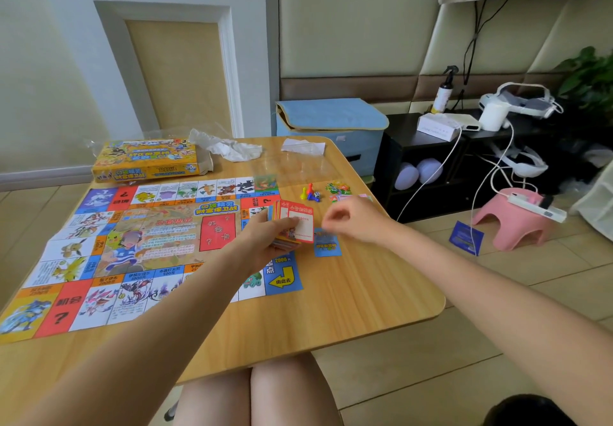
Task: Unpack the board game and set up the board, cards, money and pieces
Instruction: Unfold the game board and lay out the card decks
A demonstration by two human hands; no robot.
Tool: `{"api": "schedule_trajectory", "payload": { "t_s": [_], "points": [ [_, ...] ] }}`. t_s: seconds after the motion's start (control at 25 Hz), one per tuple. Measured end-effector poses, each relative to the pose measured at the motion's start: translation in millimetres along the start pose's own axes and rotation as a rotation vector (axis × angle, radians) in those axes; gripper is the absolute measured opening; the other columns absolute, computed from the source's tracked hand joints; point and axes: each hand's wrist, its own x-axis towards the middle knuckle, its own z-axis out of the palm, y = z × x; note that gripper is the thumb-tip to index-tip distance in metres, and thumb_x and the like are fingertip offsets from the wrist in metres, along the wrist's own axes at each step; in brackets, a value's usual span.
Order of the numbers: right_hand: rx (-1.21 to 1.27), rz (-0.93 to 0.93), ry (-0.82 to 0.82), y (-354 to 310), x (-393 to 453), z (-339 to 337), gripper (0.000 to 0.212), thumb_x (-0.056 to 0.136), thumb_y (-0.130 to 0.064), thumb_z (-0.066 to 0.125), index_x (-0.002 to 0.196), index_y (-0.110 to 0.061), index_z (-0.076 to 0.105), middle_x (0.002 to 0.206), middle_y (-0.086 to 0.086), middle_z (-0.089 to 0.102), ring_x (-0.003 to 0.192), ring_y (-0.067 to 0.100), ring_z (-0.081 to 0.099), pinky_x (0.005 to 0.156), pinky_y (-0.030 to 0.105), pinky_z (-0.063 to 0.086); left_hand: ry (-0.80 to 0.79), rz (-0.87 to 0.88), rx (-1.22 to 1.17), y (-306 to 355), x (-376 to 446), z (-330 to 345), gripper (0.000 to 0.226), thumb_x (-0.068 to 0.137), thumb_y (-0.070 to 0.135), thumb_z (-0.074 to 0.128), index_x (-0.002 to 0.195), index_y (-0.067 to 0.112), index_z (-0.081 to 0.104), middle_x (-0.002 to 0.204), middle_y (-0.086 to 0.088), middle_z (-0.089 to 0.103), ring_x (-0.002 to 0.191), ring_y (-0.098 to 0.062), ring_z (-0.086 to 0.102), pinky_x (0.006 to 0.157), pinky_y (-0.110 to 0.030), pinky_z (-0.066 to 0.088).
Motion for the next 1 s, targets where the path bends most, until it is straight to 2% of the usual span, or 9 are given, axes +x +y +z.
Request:
{"api": "schedule_trajectory", "payload": {
  "t_s": [0.08,0.16,0.32,0.6,0.72,0.84,0.92,0.96,1.0],
  "points": [
    [0.383,0.126,0.03,-9,2,4,0.02,0.089,-0.023,0.062,0.093,-0.003,0.067,0.083,0.005,0.065,0.068,0.011,0.056,0.059,0.021,0.048,-0.033,0.03,0.002,0,-2,4,0.013,0.088,0.008,0.061,0.1,0.008,0.056,0.082,-0.008,0.065,0.069,-0.019,0.063,0.06,-0.028,0.055],
    [0.551,0.199,0.035,-14,3,11,0.017,0.088,-0.019,0.063,0.091,-0.003,0.066,0.084,0.009,0.065,0.068,0.014,0.058,0.054,0.019,0.047,-0.101,0.03,-0.033,3,-6,6,0.012,0.091,0.011,0.058,0.102,0.007,0.058,0.084,-0.009,0.066,0.073,-0.02,0.064,0.069,-0.03,0.054],
    [0.659,0.271,0.149,-15,3,7,0.022,0.084,-0.008,0.067,0.1,0.005,0.065,0.09,0.012,0.065,0.067,0.012,0.057,0.052,0.015,0.046,-0.114,0.033,-0.159,9,-9,1,0.009,0.09,0.001,0.054,0.097,0.006,0.056,0.094,-0.016,0.065,0.084,-0.027,0.065,0.082,-0.039,0.054],
    [0.757,0.292,0.155,-18,-2,11,0.027,0.083,-0.005,0.066,0.108,0.007,0.062,0.097,0.014,0.064,0.072,0.015,0.06,0.053,0.018,0.046,-0.08,0.167,0.001,5,-10,7,0.015,0.086,0.002,0.061,0.093,0.015,0.057,0.087,-0.007,0.066,0.074,-0.021,0.065,0.071,-0.031,0.054],
    [0.767,0.335,0.204,-16,-3,6,0.028,0.085,-0.004,0.065,0.109,0.009,0.06,0.092,0.013,0.065,0.068,0.014,0.06,0.053,0.02,0.044,-0.088,0.162,-0.064,7,-11,6,0.011,0.09,0.004,0.055,0.093,0.014,0.057,0.09,-0.008,0.066,0.079,-0.021,0.065,0.07,-0.031,0.056],
    [0.725,0.333,0.304,-15,-4,-7,0.019,0.087,-0.005,0.061,0.104,0.002,0.062,0.096,0.013,0.067,0.077,0.018,0.063,0.069,0.026,0.051,-0.043,0.188,-0.041,8,-7,-1,0.017,0.092,0.003,0.051,0.107,0.011,0.055,0.104,-0.014,0.066,0.086,-0.024,0.067,0.073,-0.033,0.055],
    [0.483,0.252,0.34,-25,-6,-7,0.005,0.084,-0.009,0.062,0.089,-0.009,0.064,0.089,0.007,0.066,0.081,0.019,0.062,0.069,0.026,0.049,-0.051,0.205,-0.006,8,-8,2,0.022,0.092,0.004,0.051,0.113,0.009,0.054,0.106,-0.015,0.066,0.09,-0.026,0.067,0.074,-0.033,0.055],
    [0.361,0.216,0.336,-32,-7,-5,0.004,0.082,-0.012,0.062,0.078,-0.014,0.061,0.081,0.002,0.063,0.078,0.017,0.06,0.066,0.025,0.046,-0.073,0.207,-0.007,8,-9,7,0.018,0.092,0.004,0.052,0.109,0.01,0.056,0.102,-0.014,0.067,0.087,-0.024,0.068,0.072,-0.032,0.055],
    [0.269,0.19,0.317,-37,-7,-2,0.014,0.081,-0.015,0.063,0.069,-0.017,0.056,0.073,-0.001,0.059,0.073,0.014,0.056,0.062,0.024,0.043,-0.091,0.206,-0.01,8,-11,12,0.013,0.092,0.005,0.052,0.103,0.011,0.058,0.096,-0.011,0.068,0.082,-0.021,0.067,0.067,-0.03,0.056]
  ]
}}
